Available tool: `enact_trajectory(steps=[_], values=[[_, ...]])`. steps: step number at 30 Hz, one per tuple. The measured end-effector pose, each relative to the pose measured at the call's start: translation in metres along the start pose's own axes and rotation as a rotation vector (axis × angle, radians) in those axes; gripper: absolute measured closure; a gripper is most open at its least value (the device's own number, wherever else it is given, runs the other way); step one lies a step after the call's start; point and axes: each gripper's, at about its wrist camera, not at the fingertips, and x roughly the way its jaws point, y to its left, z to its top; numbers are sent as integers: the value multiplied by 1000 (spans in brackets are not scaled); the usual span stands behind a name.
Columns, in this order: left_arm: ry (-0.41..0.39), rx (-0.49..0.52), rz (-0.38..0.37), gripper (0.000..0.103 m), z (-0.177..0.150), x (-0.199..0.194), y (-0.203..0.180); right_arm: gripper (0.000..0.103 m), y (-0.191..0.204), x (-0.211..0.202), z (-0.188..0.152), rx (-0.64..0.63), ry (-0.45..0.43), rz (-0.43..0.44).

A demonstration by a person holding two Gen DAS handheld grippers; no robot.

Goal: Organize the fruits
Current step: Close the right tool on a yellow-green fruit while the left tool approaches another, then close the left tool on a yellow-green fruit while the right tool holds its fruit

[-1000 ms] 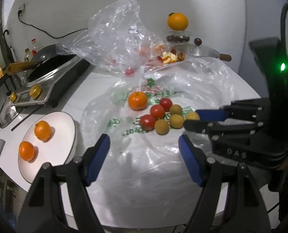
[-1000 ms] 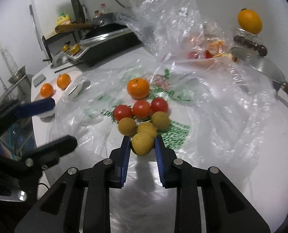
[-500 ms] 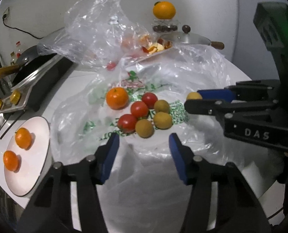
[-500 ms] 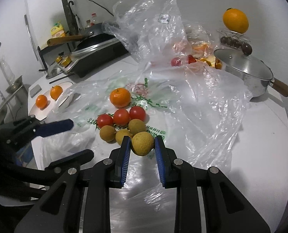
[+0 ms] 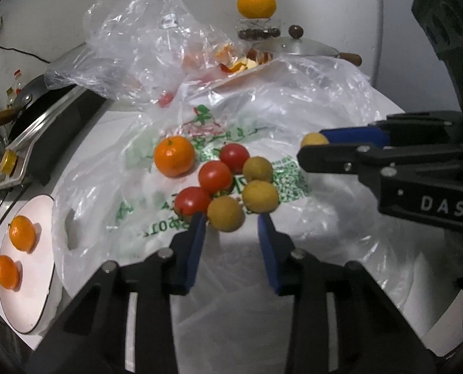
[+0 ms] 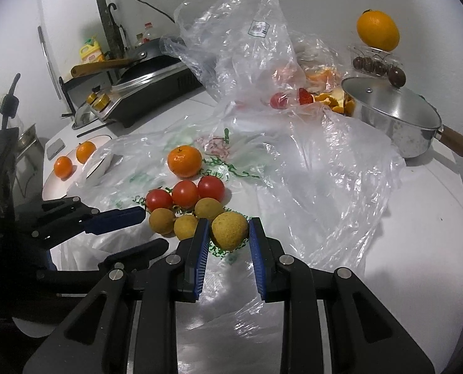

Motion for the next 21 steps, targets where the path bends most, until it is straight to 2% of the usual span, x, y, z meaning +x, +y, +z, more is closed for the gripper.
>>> enact_trajectory(steps=[10,14,21], values=[[2,42,18,67,5,11,1,76,-4,2,-1,7,0,-2],[19,42,18,77,5,14,1,76,-4,3,0,8,0,-5],[15,42,14,77,4,11,1,76,-3,0,1,6,-8,-11]])
